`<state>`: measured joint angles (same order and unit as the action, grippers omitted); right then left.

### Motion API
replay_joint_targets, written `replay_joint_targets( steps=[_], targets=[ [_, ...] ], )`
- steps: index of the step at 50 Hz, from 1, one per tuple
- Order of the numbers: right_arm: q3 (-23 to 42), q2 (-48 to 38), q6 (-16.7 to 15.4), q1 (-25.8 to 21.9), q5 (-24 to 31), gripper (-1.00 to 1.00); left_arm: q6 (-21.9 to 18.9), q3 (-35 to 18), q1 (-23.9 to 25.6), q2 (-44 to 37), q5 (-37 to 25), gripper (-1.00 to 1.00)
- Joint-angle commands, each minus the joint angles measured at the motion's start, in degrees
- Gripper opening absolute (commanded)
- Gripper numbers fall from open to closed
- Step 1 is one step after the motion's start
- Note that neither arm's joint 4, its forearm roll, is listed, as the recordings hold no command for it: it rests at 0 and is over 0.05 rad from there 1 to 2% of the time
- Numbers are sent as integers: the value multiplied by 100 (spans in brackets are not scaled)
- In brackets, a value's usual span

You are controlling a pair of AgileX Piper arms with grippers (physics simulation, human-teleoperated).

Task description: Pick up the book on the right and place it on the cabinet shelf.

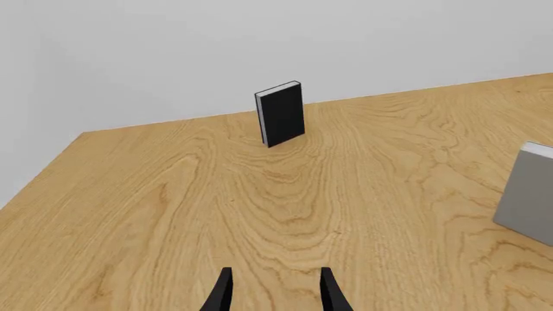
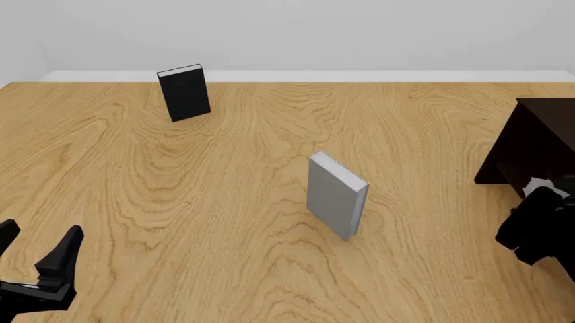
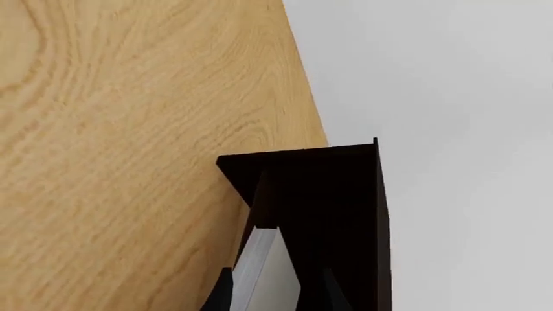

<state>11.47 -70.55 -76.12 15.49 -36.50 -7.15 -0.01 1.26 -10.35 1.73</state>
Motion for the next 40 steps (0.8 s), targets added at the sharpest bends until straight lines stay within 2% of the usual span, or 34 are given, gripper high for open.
replay_joint_targets(
  steps=[1,9,16,24,25,31,32,34,35,40],
  targets=[
    [212,123,-186,-369,342,100,30,0,30,62,-70,100],
    [384,389,-178,-638,675,100,28,0,42,2,-6,100],
    [565,706,18,-904,1033,100,31,0,53,-14,20,100],
    [795,1387,553,-1282,1717,100,38,0,53,-10,36,100],
    [872,1521,730,-1351,1859,100,53,0,46,-13,39,100],
    [783,1949,1060,-1494,2121,100,59,0,46,-10,46,100],
    [825,2116,1245,-1560,2255,100,52,0,51,-21,58,100],
    [854,2241,1362,-1586,2371,100,54,0,41,-35,87,100],
    [938,2388,1540,-1664,2520,100,58,0,47,-50,108,100],
    [1031,2753,1800,-1755,2820,100,57,0,50,-85,150,100]
  ],
)
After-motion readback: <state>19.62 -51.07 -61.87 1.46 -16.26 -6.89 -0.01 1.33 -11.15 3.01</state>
